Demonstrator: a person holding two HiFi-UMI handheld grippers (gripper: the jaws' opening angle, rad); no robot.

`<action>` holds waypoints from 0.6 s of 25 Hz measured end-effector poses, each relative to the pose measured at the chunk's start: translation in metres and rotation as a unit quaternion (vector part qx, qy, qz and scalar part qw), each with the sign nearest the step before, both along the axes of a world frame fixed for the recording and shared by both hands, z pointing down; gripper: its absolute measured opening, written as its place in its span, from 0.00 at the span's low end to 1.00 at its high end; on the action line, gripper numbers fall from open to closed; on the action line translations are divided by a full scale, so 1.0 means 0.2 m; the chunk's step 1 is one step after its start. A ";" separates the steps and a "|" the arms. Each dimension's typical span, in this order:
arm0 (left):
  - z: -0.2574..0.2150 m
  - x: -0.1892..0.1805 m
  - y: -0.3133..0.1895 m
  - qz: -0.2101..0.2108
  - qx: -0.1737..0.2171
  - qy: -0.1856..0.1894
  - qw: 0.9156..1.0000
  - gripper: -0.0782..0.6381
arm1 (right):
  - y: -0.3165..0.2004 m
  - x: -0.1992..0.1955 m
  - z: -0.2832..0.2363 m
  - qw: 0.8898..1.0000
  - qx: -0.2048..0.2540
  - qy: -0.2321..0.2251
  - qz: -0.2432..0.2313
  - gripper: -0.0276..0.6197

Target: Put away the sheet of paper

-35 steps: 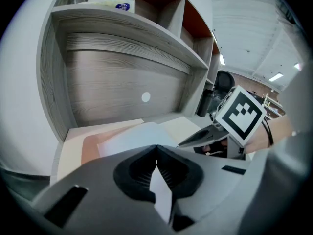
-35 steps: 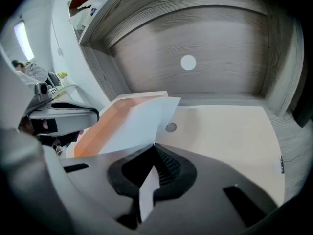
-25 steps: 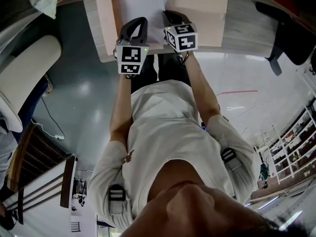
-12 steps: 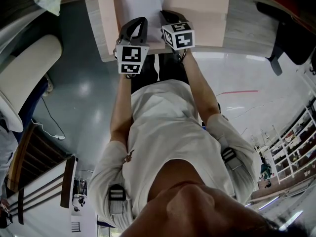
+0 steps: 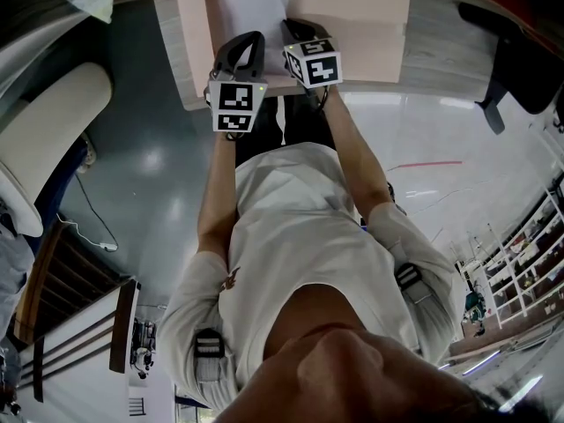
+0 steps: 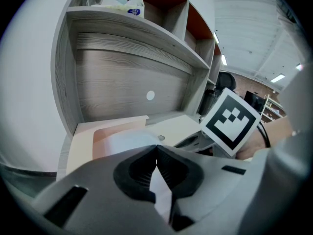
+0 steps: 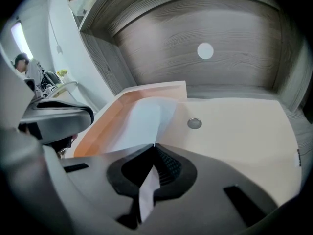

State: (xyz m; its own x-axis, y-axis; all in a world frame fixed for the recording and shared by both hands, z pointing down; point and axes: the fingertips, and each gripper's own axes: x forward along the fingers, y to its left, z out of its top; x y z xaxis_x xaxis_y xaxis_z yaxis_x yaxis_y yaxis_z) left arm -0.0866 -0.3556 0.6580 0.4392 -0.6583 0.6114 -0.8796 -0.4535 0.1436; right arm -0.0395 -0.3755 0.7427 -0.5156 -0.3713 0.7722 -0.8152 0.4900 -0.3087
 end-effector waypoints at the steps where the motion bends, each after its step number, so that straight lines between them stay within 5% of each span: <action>1: 0.00 0.00 0.00 0.001 0.000 0.000 1.000 0.14 | 0.00 0.00 0.00 1.000 0.001 0.002 0.000 0.08; 11: -0.02 0.01 0.01 0.008 0.005 0.000 1.000 0.14 | 0.01 0.04 0.00 1.000 0.013 0.010 0.006 0.08; 15: -0.03 0.01 0.01 0.011 0.007 0.000 1.000 0.14 | 0.01 0.07 0.01 1.000 0.014 0.017 0.010 0.23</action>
State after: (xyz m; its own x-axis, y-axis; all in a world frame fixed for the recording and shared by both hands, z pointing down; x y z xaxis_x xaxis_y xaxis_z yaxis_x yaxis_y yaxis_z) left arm -0.0846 -0.3529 0.6528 0.4538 -0.6573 0.6017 -0.8693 -0.4750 0.1368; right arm -0.0264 -0.3737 0.7449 -0.4817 -0.4030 0.7782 -0.8349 0.4808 -0.2677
